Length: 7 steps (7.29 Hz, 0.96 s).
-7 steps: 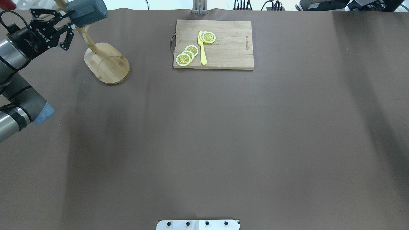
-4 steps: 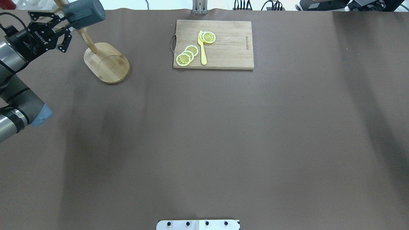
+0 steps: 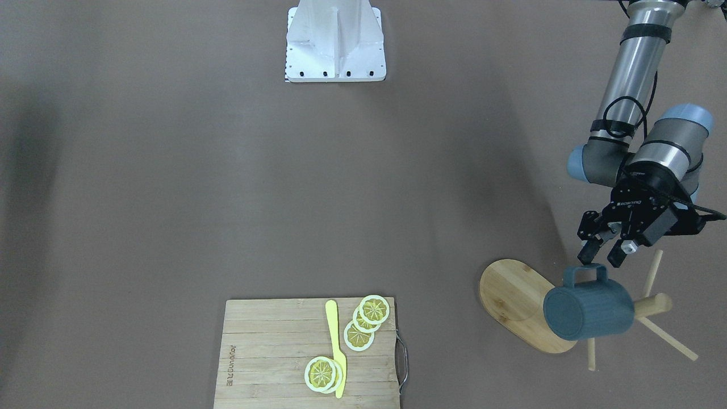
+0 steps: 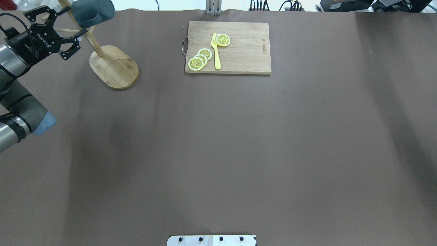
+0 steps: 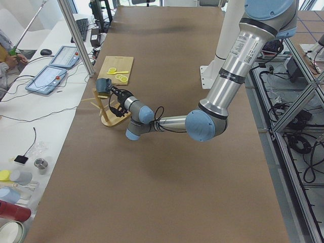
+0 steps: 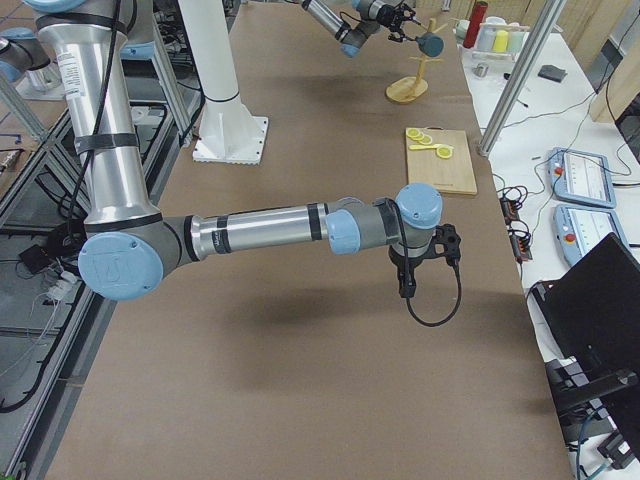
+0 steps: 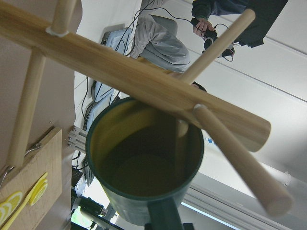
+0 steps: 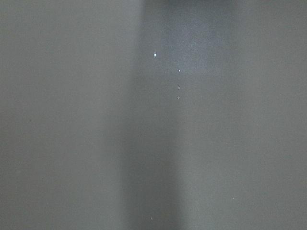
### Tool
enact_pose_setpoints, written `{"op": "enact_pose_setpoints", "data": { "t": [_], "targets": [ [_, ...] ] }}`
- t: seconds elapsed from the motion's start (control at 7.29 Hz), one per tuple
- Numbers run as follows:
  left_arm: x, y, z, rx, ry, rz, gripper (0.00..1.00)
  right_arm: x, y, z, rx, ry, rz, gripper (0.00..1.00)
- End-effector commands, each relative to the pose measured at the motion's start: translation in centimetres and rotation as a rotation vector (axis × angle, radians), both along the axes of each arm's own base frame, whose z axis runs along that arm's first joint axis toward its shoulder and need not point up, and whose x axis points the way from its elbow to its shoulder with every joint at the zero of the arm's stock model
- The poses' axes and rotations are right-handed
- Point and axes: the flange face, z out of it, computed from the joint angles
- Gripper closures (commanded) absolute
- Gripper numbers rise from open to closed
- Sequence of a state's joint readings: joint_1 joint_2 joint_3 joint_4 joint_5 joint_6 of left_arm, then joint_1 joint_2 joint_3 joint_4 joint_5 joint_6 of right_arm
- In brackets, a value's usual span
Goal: Hang cup on storage rack
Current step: 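Open the left gripper and pull it back from the hanging mug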
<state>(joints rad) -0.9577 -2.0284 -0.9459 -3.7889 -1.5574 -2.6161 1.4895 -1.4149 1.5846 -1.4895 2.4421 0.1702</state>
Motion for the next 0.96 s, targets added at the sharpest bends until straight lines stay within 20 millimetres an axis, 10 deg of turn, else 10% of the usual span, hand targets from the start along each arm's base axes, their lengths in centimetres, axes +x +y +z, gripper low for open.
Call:
{"op": "enact_pose_setpoints", "data": {
  "t": [0.0, 0.82],
  "targets": [
    [-0.3, 0.8, -0.2, 0.017, -0.002, 0.018, 0.03, -0.1, 0.0, 0.0, -0.002, 0.000, 0.000, 0.00],
    [-3.7, 5.5, 1.1, 0.379, -0.478, -0.122, 0.02, 0.1, -0.1, -0.5, 0.028, 0.011, -0.001, 0.00]
  ]
}}
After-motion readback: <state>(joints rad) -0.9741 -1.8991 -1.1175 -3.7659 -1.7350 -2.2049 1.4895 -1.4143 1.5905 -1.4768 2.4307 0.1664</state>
